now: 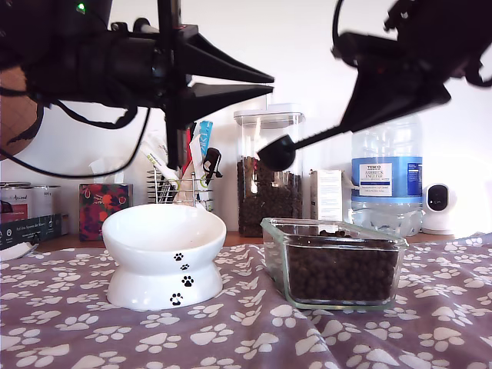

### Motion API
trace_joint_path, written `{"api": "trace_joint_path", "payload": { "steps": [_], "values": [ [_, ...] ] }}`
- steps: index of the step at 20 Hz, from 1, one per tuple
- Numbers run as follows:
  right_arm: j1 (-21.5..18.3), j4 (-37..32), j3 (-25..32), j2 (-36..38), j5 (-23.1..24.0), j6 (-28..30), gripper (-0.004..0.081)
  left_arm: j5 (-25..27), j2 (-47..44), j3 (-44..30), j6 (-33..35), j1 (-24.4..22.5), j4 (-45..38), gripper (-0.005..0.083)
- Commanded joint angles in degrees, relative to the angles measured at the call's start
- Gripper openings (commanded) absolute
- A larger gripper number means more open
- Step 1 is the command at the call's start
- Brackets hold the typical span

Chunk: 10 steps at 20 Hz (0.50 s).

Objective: Measure one spoon of cat food and pour it into the food bowl

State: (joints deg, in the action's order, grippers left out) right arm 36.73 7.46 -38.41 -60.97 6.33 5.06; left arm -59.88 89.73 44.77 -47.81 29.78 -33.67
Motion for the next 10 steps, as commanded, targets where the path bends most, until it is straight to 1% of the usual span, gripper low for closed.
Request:
{"api": "trace_joint_path", "payload": {
  "steps": [1, 3, 5, 7, 10],
  "values": [
    [-0.07, 7.39, -2.73, -0.22, -0.31, 2.27, -0.0013, 1.57, -3.96, -0.39, 7.21, -0.68, 7.80, -0.0019],
    [-0.20, 13.53, -5.44, -0.24, 0.28, 5.20, -0.0013, 4.83, -8.04, -0.39, 16.02, -0.92, 18.62, -0.0019],
    [-0.55, 17.22, -7.96, -0.26, 1.29, 7.06, -0.0013, 9.92, -12.57, -0.39, 25.09, -0.92, 29.75, -0.0019],
    [-0.52, 20.70, -10.36, -0.31, 3.50, 10.12, -0.0013, 16.35, -17.14, -0.39, 33.27, -0.90, 39.76, -0.0019],
    [-0.52, 25.81, -13.62, -1.38, 6.14, 14.75, -0.0013, 28.22, -23.82, -0.39, 42.31, -0.90, 51.34, -0.0019]
  ]
}}
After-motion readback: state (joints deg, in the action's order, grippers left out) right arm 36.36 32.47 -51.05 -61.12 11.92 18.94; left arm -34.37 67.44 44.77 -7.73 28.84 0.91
